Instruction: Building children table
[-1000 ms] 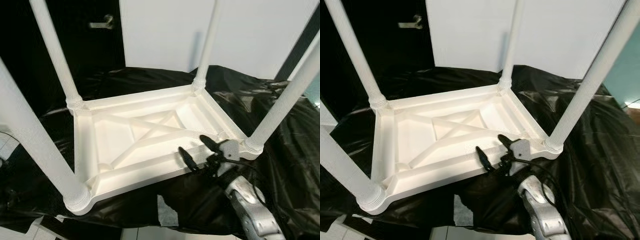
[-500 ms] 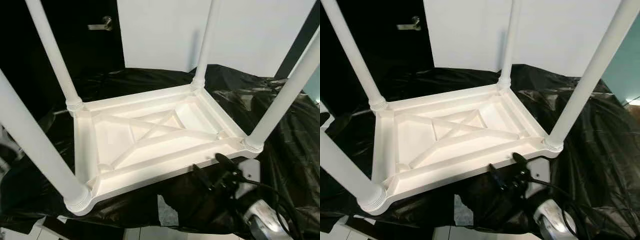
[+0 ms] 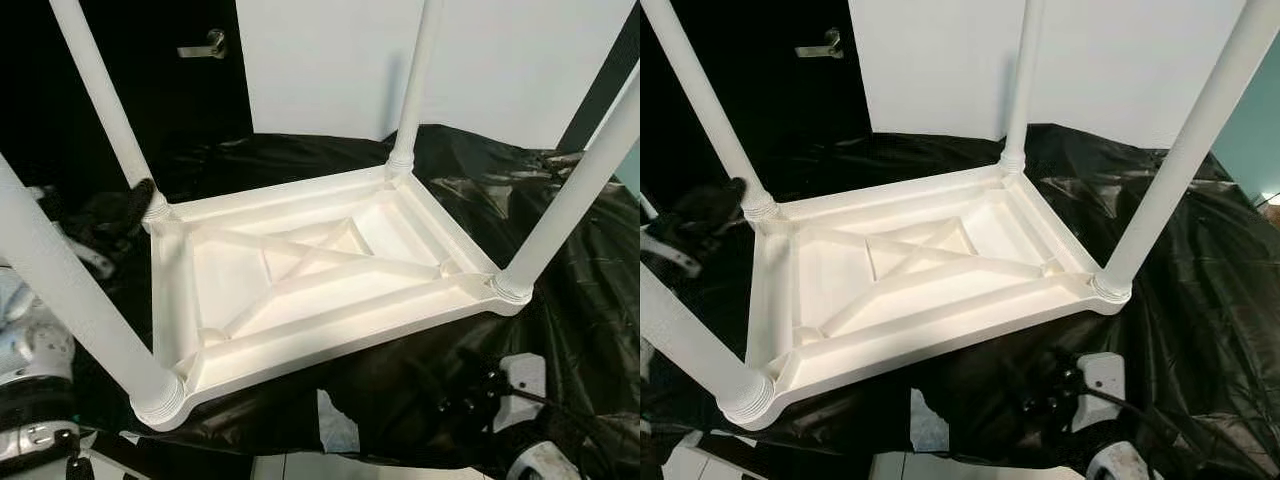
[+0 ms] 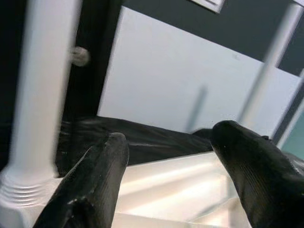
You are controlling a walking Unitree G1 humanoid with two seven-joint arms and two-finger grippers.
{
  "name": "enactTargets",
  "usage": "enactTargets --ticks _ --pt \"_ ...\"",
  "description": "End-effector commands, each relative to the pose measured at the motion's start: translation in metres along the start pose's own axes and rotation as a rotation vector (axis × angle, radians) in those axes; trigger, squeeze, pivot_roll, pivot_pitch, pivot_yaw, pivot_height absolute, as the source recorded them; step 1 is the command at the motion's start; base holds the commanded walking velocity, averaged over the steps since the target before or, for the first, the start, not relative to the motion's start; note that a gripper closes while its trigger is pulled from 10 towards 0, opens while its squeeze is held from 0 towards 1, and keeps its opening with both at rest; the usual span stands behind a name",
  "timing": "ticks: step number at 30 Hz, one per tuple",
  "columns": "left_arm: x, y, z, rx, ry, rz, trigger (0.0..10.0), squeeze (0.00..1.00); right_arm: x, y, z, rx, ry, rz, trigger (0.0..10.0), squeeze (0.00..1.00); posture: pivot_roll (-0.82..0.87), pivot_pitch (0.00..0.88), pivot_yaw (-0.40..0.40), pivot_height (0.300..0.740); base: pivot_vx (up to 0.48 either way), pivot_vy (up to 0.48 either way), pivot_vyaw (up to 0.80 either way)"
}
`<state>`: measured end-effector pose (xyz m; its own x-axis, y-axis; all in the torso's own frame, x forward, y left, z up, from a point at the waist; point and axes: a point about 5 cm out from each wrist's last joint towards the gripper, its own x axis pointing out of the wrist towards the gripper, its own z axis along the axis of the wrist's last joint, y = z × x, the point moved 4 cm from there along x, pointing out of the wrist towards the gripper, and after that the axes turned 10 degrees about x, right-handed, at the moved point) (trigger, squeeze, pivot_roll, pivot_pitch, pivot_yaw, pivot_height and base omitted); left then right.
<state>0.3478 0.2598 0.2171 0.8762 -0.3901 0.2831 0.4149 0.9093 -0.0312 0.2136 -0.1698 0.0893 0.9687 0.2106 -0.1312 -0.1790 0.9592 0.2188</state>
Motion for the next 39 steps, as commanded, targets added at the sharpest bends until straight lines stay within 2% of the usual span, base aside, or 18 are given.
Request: enactTargets --ticks 1,2,6,11,16,19,22,24,28,31,32,35,36,37,39 --pt "-0.001 -0.036 -0.004 -0.024 -0.015 -0.291 10.0 0.0 0.003 -0.014 -0.003 0.013 0.015 -0.082 10.0 0.0 -0.03 0.0 -0.005 0.74 0.0 0.0 0.0" --pt "-0.001 -0.036 -0.004 -0.024 -0.015 -0.291 10.0 0.0 0.003 -0.014 -0.003 0.013 0.015 -0.082 10.0 0.0 -0.03 0.0 -0.005 0.74 0.0 0.0 0.0" --pt "-0.007 -0.066 -0.012 -0.076 0.014 -0.442 10.0 0.0 0.018 -0.029 0.009 -0.036 -0.037 -0.198 10.0 0.0 -0.03 0.0 -0.007 0.74 0.0 0.0 0.0" --pt "-0.016 -0.09 -0.019 -0.088 0.055 -0.545 10.0 0.0 0.035 -0.03 0.014 -0.037 -0.054 -0.225 10.0 0.0 -0.02 0.0 -0.001 0.74 0.0 0.0 0.0" --pt "-0.018 -0.103 -0.02 -0.096 0.064 -0.56 10.0 0.0 0.047 -0.028 0.012 -0.043 -0.032 -0.227 10.0 0.0 -0.01 0.0 -0.004 0.74 0.0 0.0 0.0" --pt "-0.022 -0.116 -0.02 -0.12 0.073 -0.575 10.0 0.0 0.055 -0.024 0.005 -0.054 0.01 -0.205 10.0 0.0 -0.01 0.0 -0.005 0.74 0.0 0.0 0.0" --pt "-0.024 -0.123 -0.02 -0.134 0.072 -0.588 10.0 0.0 0.058 -0.021 0.004 -0.057 0.015 -0.193 10.0 0.0 0.01 0.0 -0.009 0.74 0.0 0.0 0.0" --pt "-0.027 -0.131 -0.019 -0.15 0.071 -0.605 10.0 0.0 0.062 -0.024 0.002 -0.057 0.025 -0.203 10.0 0.0 0.01 0.0 -0.008 0.74 0.0 0.0 0.0" --pt "-0.03 -0.139 -0.02 -0.158 0.077 -0.616 10.0 0.0 0.067 -0.027 0.0 -0.06 0.033 -0.211 10.0 0.0 0.01 0.0 -0.005 0.74 0.0 0.0 0.0" --pt "-0.035 -0.154 -0.021 -0.191 0.076 -0.632 10.0 0.0 0.08 -0.03 0.005 -0.085 0.024 -0.203 10.0 0.0 0.02 0.0 -0.001 0.74 0.0 0.0 0.0" --pt "-0.035 -0.154 -0.021 -0.191 0.076 -0.632 10.0 0.0 0.08 -0.03 0.005 -0.085 0.024 -0.203 10.0 0.0 0.02 0.0 -0.001 0.74 0.0 0.0 0.0" --pt "-0.035 -0.168 -0.024 -0.221 0.08 -0.631 10.0 0.0 0.099 -0.034 0.015 -0.115 0.006 -0.194 10.0 0.0 0.02 0.0 0.001 0.74 0.0 0.0 0.0" --pt "-0.035 -0.168 -0.024 -0.221 0.08 -0.631 10.0 0.0 0.099 -0.034 0.015 -0.115 0.006 -0.194 10.0 0.0 0.02 0.0 0.001 0.74 0.0 0.0 0.0" --pt "-0.034 -0.179 -0.026 -0.235 0.08 -0.629 10.0 0.0 0.113 -0.035 0.025 -0.138 -0.014 -0.186 10.0 0.0 0.03 0.0 0.002 0.74 0.0 0.0 0.0" --pt "-0.034 -0.182 -0.026 -0.239 0.079 -0.628 10.0 0.0 0.118 -0.036 0.028 -0.143 -0.019 -0.182 10.0 0.0 0.03 0.0 0.002 0.74 0.0 0.0 0.0"
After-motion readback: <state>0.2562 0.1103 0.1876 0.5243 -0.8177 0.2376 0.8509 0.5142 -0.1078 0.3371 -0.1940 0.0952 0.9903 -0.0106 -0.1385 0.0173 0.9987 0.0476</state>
